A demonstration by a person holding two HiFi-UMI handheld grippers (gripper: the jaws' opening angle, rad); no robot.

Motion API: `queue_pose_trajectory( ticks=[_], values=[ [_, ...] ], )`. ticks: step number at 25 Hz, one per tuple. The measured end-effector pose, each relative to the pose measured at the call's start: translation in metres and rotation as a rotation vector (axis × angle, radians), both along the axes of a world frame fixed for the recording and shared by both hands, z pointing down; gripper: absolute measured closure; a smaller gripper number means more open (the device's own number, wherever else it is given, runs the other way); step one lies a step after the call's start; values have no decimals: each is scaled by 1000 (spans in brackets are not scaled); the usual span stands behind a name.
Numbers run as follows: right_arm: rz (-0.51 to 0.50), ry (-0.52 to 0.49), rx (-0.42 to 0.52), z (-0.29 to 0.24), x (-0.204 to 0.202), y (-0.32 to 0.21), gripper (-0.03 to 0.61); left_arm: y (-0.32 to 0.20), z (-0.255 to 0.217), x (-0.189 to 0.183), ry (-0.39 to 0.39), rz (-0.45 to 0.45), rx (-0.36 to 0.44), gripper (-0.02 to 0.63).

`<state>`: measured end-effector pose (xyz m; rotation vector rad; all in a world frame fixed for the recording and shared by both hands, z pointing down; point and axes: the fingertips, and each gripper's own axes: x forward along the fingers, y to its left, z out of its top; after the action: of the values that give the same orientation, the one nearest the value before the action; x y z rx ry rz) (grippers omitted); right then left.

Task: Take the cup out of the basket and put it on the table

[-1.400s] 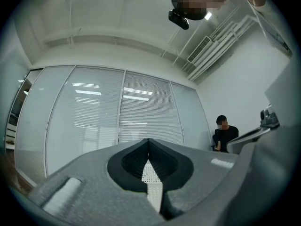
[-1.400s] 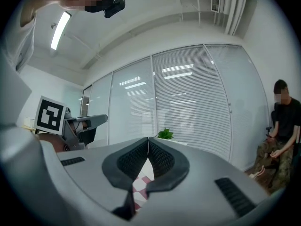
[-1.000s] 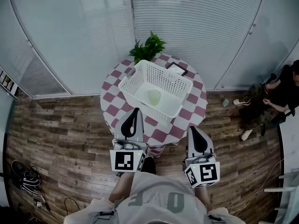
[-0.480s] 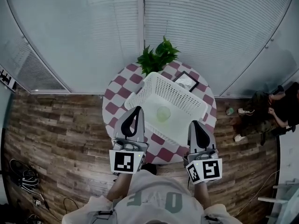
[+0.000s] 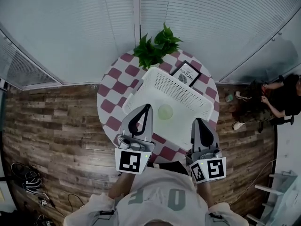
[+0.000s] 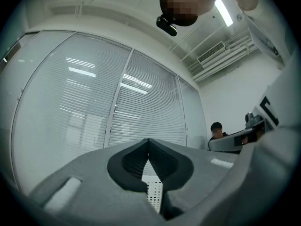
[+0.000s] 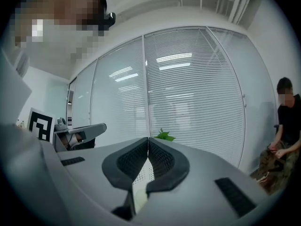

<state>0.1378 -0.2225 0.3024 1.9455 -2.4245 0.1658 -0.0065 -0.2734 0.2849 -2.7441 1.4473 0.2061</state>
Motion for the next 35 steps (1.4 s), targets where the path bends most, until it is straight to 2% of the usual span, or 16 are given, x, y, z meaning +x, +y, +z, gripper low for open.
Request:
queue_pose_trajectory(
  ticks=[5, 12, 16, 17, 19, 23, 26, 30, 33, 35],
  values=[
    [-19, 55, -11, 4, -1, -14, 569, -17, 8, -2, -19, -30, -16, 609],
    [-141, -67, 47, -12, 1, -49, 568, -37, 4, 0, -35, -84, 10, 609],
    [-198, -44, 29, -14, 1, -69, 566, -45, 7, -6, -26, -130, -8, 609],
    [-227, -29, 10, -11, -1, -74, 557, -47, 7, -7, -23, -137, -9, 609],
    [-296, 14, -42, 2, -6, -87, 402, -48, 11, -7, -29, -147, -16, 609],
    [-417, 182, -139, 38, -19, -105, 302, -44, 28, -7, -70, -148, -53, 609],
    [-556, 386, -239, 70, -32, -111, 288, -41, 37, -10, -98, -151, -71, 609],
    [-820, 697, -369, 120, -52, -108, 287, -38, 48, -17, -129, -159, -81, 609],
    [-1016, 913, -401, 151, -64, -101, 287, -37, 54, -22, -134, -174, -90, 609],
    [-1123, 1006, -404, 170, -73, -97, 287, -37, 57, -26, -128, -188, -99, 609]
  ],
)
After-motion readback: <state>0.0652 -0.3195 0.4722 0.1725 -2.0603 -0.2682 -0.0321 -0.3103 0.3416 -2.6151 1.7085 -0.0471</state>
